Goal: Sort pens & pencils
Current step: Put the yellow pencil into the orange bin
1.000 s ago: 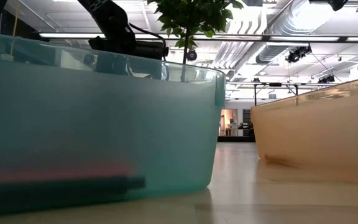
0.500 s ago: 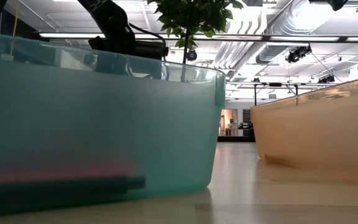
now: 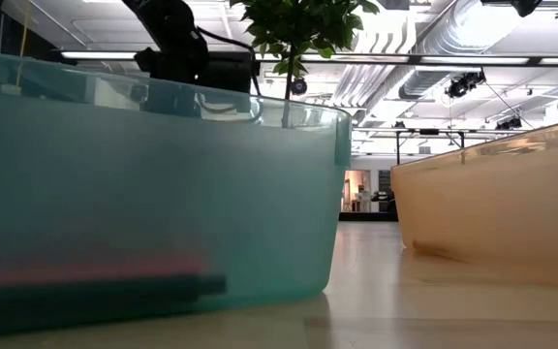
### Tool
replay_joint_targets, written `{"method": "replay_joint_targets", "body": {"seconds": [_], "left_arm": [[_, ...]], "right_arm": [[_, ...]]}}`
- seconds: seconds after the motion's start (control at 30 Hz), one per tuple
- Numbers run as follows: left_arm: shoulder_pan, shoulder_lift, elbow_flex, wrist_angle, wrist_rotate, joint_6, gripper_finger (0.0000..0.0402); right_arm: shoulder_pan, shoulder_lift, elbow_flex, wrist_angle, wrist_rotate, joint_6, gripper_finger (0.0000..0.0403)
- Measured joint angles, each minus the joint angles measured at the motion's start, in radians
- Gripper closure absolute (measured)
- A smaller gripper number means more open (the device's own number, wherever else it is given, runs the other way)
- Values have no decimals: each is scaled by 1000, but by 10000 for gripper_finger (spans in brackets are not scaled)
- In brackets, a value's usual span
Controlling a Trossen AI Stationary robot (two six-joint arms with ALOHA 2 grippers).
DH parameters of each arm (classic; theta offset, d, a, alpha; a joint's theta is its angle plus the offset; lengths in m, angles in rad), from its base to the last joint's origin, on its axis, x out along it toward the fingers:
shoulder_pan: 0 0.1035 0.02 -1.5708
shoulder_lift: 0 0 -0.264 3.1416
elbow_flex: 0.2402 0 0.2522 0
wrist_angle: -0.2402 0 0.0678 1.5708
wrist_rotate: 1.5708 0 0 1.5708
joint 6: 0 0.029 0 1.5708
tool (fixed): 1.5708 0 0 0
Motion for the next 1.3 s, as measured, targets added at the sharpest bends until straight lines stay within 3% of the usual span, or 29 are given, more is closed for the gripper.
{"method": "replay_joint_targets", "body": {"seconds": [0.43, 0.77, 1.0, 1.3], "left_arm": [[-28, -97, 2, -45, -10, 21, 397], [-118, -258, 2, -138, -83, -13, 393], [-224, -373, 3, -129, -188, -28, 392], [-403, -439, 3, -14, -295, 48, 392]], "right_arm": [[0, 0, 0, 13, 3, 12, 299], [0, 0, 0, 37, 15, 38, 299], [0, 0, 0, 74, 23, 117, 299], [0, 0, 0, 215, 158, 362, 299]]}}
